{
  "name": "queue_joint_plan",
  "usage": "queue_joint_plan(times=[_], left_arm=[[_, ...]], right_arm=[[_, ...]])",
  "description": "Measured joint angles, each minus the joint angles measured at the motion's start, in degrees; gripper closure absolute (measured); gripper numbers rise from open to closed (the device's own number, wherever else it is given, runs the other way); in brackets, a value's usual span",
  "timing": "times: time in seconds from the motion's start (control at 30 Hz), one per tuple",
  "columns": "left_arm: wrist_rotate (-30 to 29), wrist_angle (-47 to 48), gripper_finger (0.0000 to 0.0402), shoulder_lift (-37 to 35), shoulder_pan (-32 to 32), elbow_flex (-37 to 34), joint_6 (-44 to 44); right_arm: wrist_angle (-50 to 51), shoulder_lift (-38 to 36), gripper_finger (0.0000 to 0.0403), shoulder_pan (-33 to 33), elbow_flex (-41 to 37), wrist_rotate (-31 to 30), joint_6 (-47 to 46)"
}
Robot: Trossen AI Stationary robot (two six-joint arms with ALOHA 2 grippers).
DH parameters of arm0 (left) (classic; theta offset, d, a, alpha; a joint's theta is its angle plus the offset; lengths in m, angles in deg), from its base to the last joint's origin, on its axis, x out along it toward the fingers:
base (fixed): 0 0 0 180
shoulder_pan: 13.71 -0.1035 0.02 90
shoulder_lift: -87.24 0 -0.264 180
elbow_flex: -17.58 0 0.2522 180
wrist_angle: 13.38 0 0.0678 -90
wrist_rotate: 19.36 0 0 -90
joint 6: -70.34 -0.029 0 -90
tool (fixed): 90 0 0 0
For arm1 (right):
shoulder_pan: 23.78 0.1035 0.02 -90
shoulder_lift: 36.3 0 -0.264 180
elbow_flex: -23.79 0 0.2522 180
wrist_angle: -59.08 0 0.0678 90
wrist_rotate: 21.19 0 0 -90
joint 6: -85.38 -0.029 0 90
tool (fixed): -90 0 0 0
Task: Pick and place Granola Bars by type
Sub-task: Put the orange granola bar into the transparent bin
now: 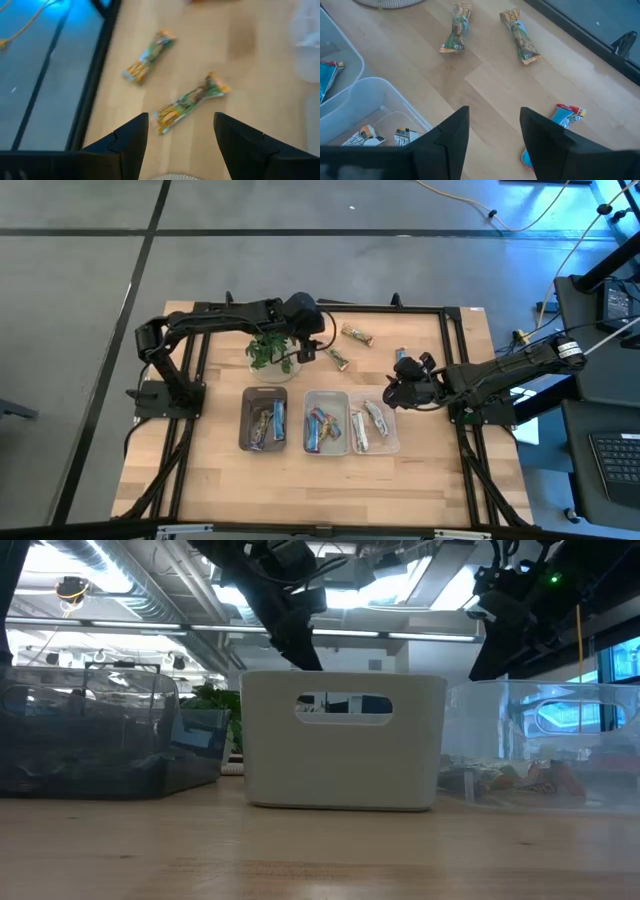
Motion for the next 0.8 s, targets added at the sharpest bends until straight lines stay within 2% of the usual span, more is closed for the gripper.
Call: queue_joint_plan(times=[0.2,0.33,0.47,0.53,0.8], left_arm=[[9.60,-4.61,0.0185,3.21,-0.29,0.01,-7.33],[9.99,-6.29,0.0185,6.53,-0.79,0.00,-11.10],[14.15,-7.86,0.0185,9.56,-1.16,0.00,-14.91],[15.88,-8.68,0.0185,10.79,-1.16,0.00,-15.13],[15.58,-10.68,0.0185,14.26,-2.34,0.00,-11.83]], right_arm=[[-0.16,0.00,0.0224,0.00,0.00,-1.67,1.54],[-0.20,0.02,0.0224,-0.02,0.00,-3.66,1.61],[-0.34,0.04,0.0224,-0.02,0.00,-5.04,3.27],[-0.90,0.04,0.0224,-0.02,0.00,-5.14,4.45],[-2.21,0.04,0.0224,-0.02,0.00,-6.63,6.16]])
